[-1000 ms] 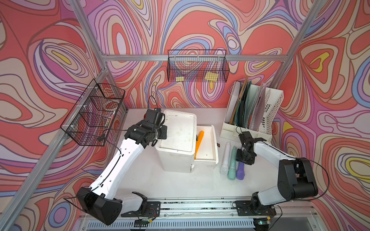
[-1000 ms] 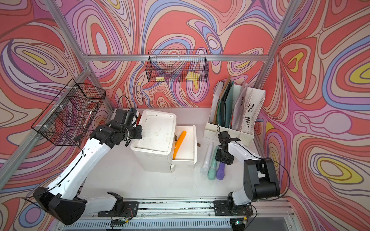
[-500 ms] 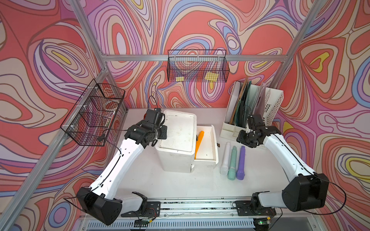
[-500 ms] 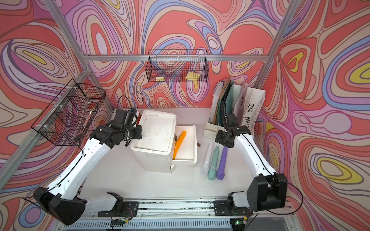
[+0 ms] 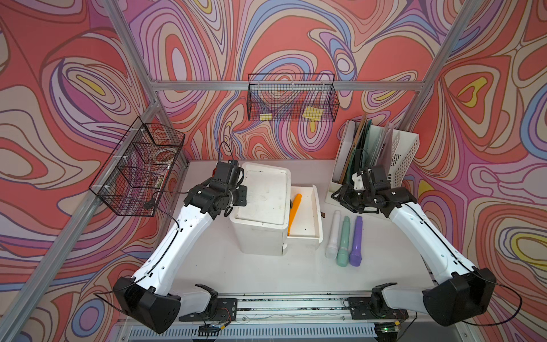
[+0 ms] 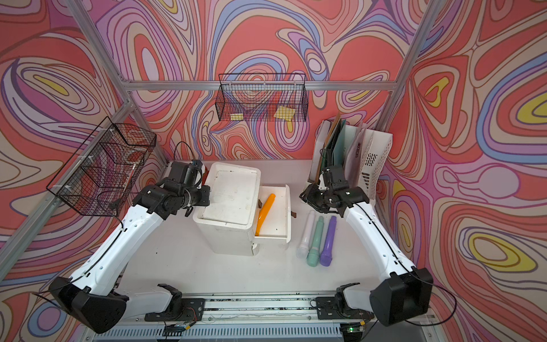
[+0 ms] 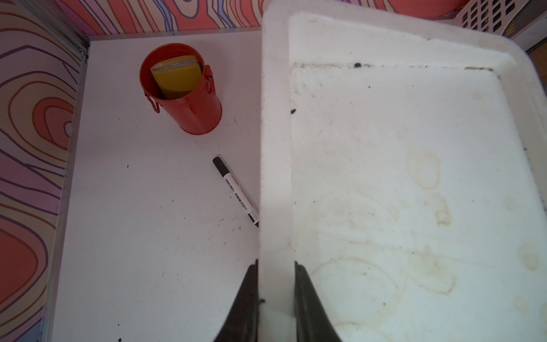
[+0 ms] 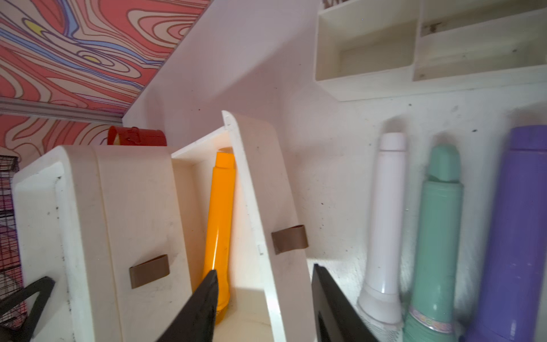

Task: Take the microphone out of the drawer
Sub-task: Pick up the microphone from the drawer.

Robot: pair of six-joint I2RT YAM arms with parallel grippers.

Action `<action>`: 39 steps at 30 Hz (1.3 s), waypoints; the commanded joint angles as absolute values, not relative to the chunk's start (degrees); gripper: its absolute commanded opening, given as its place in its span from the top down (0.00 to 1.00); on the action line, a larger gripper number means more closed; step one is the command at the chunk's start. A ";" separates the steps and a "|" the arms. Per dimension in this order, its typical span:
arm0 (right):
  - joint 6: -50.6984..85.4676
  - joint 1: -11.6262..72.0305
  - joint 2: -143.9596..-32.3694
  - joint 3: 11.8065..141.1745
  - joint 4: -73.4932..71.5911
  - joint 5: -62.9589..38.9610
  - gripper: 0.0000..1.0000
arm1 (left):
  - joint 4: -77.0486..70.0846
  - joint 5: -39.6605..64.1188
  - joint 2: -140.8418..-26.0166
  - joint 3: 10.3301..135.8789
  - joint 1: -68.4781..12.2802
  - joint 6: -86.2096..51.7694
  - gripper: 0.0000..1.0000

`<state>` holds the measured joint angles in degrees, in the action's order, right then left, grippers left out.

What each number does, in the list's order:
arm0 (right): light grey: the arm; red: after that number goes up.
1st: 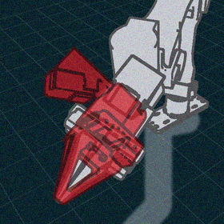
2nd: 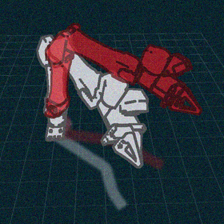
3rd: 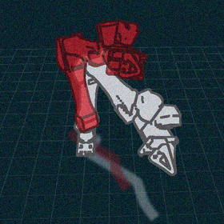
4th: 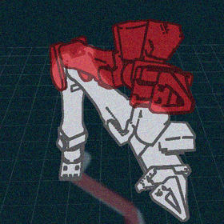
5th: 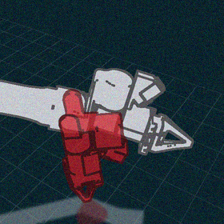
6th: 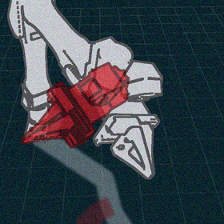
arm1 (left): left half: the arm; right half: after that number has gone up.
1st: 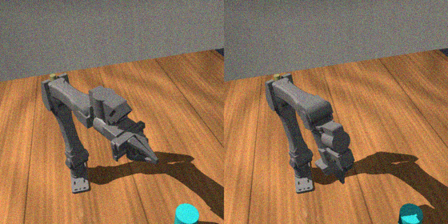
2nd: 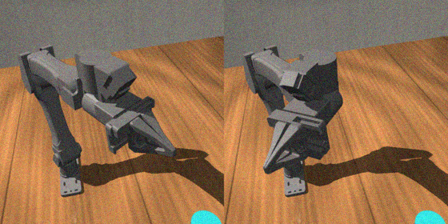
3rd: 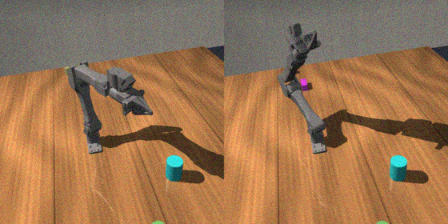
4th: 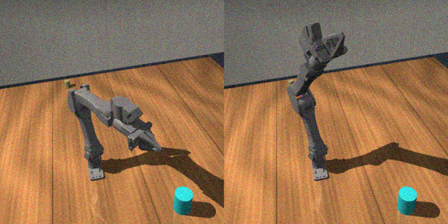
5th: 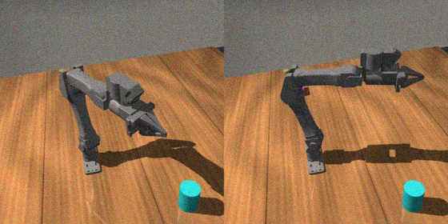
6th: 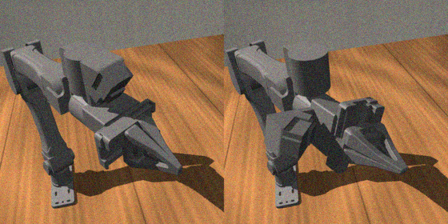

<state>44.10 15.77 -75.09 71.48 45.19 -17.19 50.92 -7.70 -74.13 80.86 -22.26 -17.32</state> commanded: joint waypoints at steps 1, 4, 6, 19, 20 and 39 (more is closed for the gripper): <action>50.46 20.85 -76.42 70.20 38.52 -18.28 0.49 | 56.51 -7.12 -73.66 79.10 -22.36 -16.00 1.00; 53.11 24.79 -79.31 70.31 35.60 -17.41 0.50 | 56.62 -7.23 -73.65 79.24 -22.33 -15.91 1.00; 54.86 26.79 -81.26 70.33 33.55 -17.29 0.52 | 56.69 -7.21 -73.65 79.34 -22.39 -15.82 1.00; 60.84 35.17 -92.61 75.14 34.00 -11.89 0.51 | 56.48 -7.12 -73.92 79.45 -22.40 -15.56 1.00; 61.22 35.41 -92.94 75.02 33.33 -11.37 0.50 | 56.50 -7.12 -73.87 79.45 -22.35 -15.56 1.00; 62.20 36.23 -101.17 77.89 34.11 -8.87 0.50 | 56.60 -7.39 -73.41 79.48 -22.37 -15.72 1.00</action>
